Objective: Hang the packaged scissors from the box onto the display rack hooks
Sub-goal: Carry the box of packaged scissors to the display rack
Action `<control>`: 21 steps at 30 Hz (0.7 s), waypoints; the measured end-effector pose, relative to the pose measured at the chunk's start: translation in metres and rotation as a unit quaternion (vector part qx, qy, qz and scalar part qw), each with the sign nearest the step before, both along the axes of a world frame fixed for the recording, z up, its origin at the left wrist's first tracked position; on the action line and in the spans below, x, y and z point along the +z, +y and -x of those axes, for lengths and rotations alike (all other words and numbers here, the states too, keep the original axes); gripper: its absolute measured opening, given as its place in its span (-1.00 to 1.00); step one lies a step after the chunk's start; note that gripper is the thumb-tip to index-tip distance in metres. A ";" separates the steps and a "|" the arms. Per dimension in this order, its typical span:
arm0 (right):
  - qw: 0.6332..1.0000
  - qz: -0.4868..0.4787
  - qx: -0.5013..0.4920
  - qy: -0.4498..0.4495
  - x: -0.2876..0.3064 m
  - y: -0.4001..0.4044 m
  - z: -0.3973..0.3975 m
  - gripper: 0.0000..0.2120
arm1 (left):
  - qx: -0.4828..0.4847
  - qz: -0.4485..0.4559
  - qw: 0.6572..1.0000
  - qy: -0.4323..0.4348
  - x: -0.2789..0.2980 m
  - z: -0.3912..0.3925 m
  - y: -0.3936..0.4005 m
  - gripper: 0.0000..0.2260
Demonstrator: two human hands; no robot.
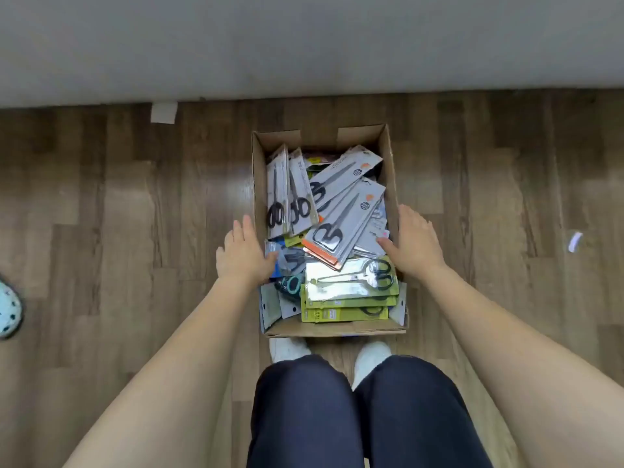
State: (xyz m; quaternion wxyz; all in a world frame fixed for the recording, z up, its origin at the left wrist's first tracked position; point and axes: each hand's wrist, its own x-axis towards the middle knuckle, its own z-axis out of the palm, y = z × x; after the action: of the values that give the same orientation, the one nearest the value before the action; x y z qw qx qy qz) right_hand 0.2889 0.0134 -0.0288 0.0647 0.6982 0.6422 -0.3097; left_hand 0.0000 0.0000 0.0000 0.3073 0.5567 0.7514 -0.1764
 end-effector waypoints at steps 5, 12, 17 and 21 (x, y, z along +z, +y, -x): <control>0.999 -0.001 -0.043 0.023 -0.037 0.010 -0.011 -0.29 | 0.041 -0.012 0.999 -0.024 -0.046 0.008 0.003 -0.15; 0.978 0.025 -0.154 0.138 -0.066 0.003 -0.013 -0.20 | 0.133 -0.067 0.983 -0.110 -0.087 0.003 -0.003 -0.13; 0.961 0.017 -0.205 0.183 -0.083 0.002 -0.018 -0.28 | 0.206 -0.126 0.961 -0.134 -0.101 -0.002 -0.007 -0.28; 0.930 0.010 -0.282 0.238 -0.088 -0.005 -0.014 -0.41 | 0.255 -0.165 0.943 -0.136 -0.106 -0.005 -0.012 -0.34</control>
State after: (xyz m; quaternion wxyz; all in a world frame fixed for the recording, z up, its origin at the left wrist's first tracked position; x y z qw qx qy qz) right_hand 0.3033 0.0084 -0.1172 -0.1731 0.7557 0.4126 -0.4783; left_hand 0.0051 -0.0119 -0.1063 0.3449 0.4078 0.8380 0.1115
